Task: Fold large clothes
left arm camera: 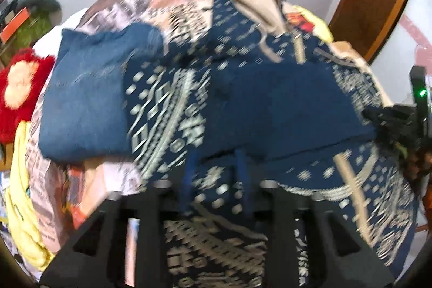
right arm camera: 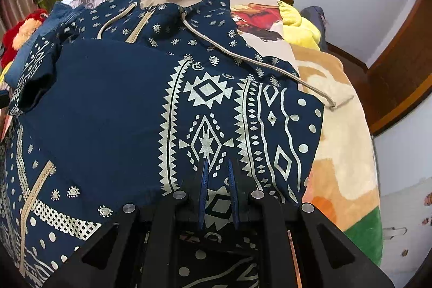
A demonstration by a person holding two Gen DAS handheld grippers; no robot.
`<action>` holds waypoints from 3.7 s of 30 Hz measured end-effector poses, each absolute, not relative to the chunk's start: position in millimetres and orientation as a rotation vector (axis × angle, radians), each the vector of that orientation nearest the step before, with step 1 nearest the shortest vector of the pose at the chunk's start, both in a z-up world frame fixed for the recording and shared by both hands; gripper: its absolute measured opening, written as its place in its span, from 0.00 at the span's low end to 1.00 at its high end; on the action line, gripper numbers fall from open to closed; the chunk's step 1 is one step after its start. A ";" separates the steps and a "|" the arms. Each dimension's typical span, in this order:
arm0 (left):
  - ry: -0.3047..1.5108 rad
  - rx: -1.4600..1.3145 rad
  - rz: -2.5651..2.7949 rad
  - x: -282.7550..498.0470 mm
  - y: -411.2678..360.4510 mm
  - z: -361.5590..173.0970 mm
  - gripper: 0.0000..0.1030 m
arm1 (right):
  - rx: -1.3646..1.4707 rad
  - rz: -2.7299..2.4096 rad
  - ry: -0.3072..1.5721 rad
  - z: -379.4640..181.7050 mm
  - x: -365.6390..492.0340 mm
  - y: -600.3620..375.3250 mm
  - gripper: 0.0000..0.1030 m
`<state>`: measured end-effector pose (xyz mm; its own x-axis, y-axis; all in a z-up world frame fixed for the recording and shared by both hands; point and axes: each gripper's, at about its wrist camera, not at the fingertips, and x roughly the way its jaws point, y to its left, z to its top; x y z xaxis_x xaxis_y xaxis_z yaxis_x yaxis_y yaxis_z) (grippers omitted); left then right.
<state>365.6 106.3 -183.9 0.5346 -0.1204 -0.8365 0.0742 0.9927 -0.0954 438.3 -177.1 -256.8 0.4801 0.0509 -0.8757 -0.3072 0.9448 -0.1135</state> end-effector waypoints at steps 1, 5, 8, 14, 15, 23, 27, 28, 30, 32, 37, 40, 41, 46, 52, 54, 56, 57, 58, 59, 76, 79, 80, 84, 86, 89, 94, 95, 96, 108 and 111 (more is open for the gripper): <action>0.989 -0.051 -0.128 370.1 99.2 -182.6 0.51 | -0.266 0.221 1.051 -256.6 438.3 -177.7 0.11; 1.014 -0.014 -0.175 388.3 72.6 -192.6 0.51 | -0.263 0.222 1.046 -256.4 437.9 -178.6 0.11; 1.031 0.052 -0.153 400.8 58.2 -210.8 0.51 | -0.264 0.222 1.043 -256.7 437.4 -178.6 0.11; 1.006 0.095 -0.140 410.3 54.9 -224.0 0.18 | -0.256 0.225 1.045 -256.9 437.6 -179.1 0.11; 1.004 0.092 -0.143 410.2 56.9 -221.6 0.10 | -0.253 0.227 1.047 -256.5 437.6 -179.4 0.11; 0.899 -0.010 -0.075 390.9 105.7 -177.8 0.04 | -0.296 0.240 1.038 -246.2 438.1 -173.3 0.11; 0.904 -0.087 -0.028 387.3 146.3 -168.9 0.04 | -0.290 0.279 0.987 -224.2 438.9 -157.0 0.11; 0.909 -0.083 -0.011 386.4 150.6 -170.8 0.04 | -0.282 0.289 0.978 -219.7 439.5 -153.3 0.11; 0.938 -0.065 0.030 385.6 162.8 -178.9 0.04 | -0.255 0.319 0.962 -210.2 441.2 -144.0 0.11; 0.975 -0.053 0.071 383.5 172.6 -188.8 0.04 | -0.225 0.350 0.961 -205.0 442.8 -134.1 0.11; 1.008 -0.020 0.153 376.7 193.0 -197.3 0.04 | -0.202 0.411 0.985 -207.2 445.6 -108.2 0.11; 0.992 -0.047 0.105 373.3 191.1 -186.6 0.06 | -0.206 0.454 1.008 -215.0 444.4 -96.9 0.11; 0.985 -0.059 0.080 374.4 187.0 -182.9 0.07 | -0.215 0.473 1.021 -219.8 445.6 -91.5 0.11; 0.965 -0.066 -0.061 387.8 144.1 -176.8 0.30 | -0.331 0.457 1.047 -250.2 448.3 -74.1 0.11; 1.028 -0.064 -0.180 410.3 86.3 -206.4 0.37 | -0.470 0.438 0.976 -254.2 436.8 -63.2 0.11; 1.062 -0.045 -0.198 415.9 74.0 -220.6 0.37 | -0.503 0.423 0.958 -255.5 433.9 -60.8 0.11; 1.070 -0.003 -0.189 417.2 64.3 -234.2 0.41 | -0.532 0.408 0.935 -256.9 428.9 -60.3 0.11; 1.034 0.031 -0.179 413.8 60.0 -236.0 0.43 | -0.541 0.399 0.930 -258.0 427.5 -60.2 0.11; 1.021 0.057 -0.172 411.7 57.2 -237.0 0.44 | -0.542 0.394 0.925 -258.7 426.8 -60.8 0.11; 1.012 0.073 -0.165 409.5 55.4 -237.2 0.44 | -0.538 0.390 0.921 -259.1 426.3 -62.4 0.11; 1.029 0.086 -0.135 406.7 57.7 -227.7 0.45 | -0.306 0.183 1.009 -240.9 448.2 -145.9 1.00; 1.002 0.117 -0.113 405.9 58.5 -212.0 0.45 | -0.275 0.180 0.958 -220.4 451.9 -158.0 1.00; 0.988 0.123 -0.110 407.0 59.0 -204.7 0.45 | -0.255 0.192 0.943 -211.2 454.8 -162.0 1.00; 0.918 0.112 -0.101 419.3 63.1 -168.3 0.51 | -0.191 0.240 0.886 -174.6 473.6 -168.7 1.00; 0.880 0.104 -0.087 428.8 66.1 -151.1 0.64 | -0.171 0.260 0.864 -161.0 485.3 -167.0 1.00; 0.823 0.094 -0.070 446.9 70.0 -129.3 0.72 | -0.152 0.270 0.831 -142.6 504.5 -162.0 1.00; 0.814 0.059 -0.071 484.4 78.9 -116.4 0.75 | -0.093 0.290 0.835 -131.7 546.6 -156.7 1.00; 0.819 0.043 -0.060 495.0 82.3 -117.4 0.75 | -0.081 0.296 0.844 -132.5 556.7 -154.3 1.00; 0.823 0.032 -0.053 501.6 84.7 -119.9 0.75 | -0.069 0.300 0.850 -134.7 565.6 -152.8 1.00; 0.972 -0.034 -0.041 602.7 89.6 -185.5 0.75 | 0.035 0.262 1.039 -220.1 676.0 -133.2 1.00; 1.011 -0.042 -0.045 624.8 86.0 -201.8 0.75 | 0.058 0.259 1.073 -242.2 697.6 -127.0 0.98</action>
